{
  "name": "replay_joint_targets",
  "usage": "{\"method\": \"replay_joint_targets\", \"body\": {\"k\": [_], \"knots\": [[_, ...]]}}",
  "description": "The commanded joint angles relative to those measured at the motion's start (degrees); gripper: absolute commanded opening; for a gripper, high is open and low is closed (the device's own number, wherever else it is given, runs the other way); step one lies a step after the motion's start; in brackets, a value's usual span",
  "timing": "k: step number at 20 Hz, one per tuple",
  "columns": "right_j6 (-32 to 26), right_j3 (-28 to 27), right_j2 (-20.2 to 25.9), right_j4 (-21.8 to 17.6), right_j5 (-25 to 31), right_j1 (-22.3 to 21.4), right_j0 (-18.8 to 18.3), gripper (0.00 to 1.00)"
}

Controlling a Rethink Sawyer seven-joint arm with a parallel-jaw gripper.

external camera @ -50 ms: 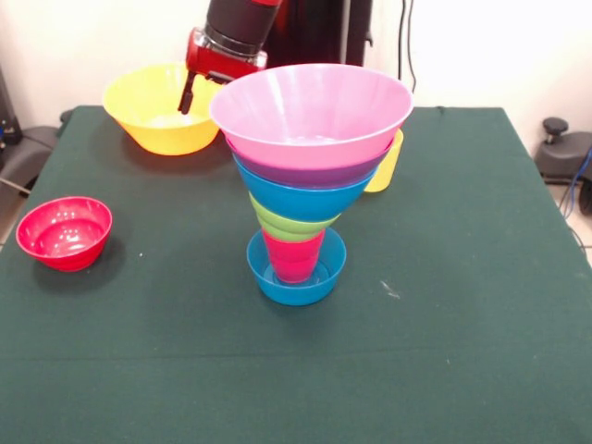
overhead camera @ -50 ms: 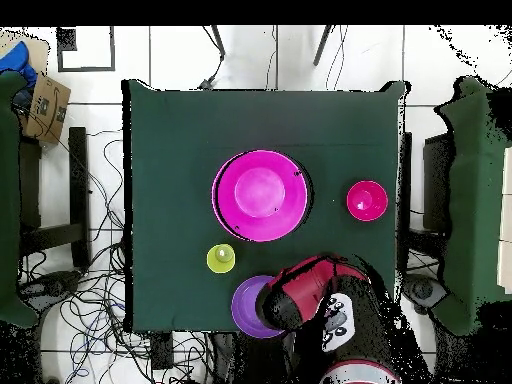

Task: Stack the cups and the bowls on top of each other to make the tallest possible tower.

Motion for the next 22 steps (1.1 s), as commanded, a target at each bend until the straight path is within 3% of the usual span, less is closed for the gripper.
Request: {"method": "replay_joint_targets", "body": {"k": [1, 6, 13, 20, 21, 22], "knots": [[-2.78, -2.97, 3.27, -3.13, 0.58, 4.41, 1.49, 1.00], [-0.62, -2.35, 2.36, -3.04, -0.77, 7.20, 2.47, 1.00], [-2.31, -2.95, 3.69, -2.30, -0.81, 11.50, -0.47, 1.00], [0.97, -4.99, 1.48, -3.93, -3.92, 15.88, 2.56, 1.00], [1.61, -5.50, 0.69, -4.42, -5.39, 16.13, 3.42, 0.00], [1.83, -5.67, 0.41, -4.31, -5.12, 15.92, 3.60, 0.00]]}}
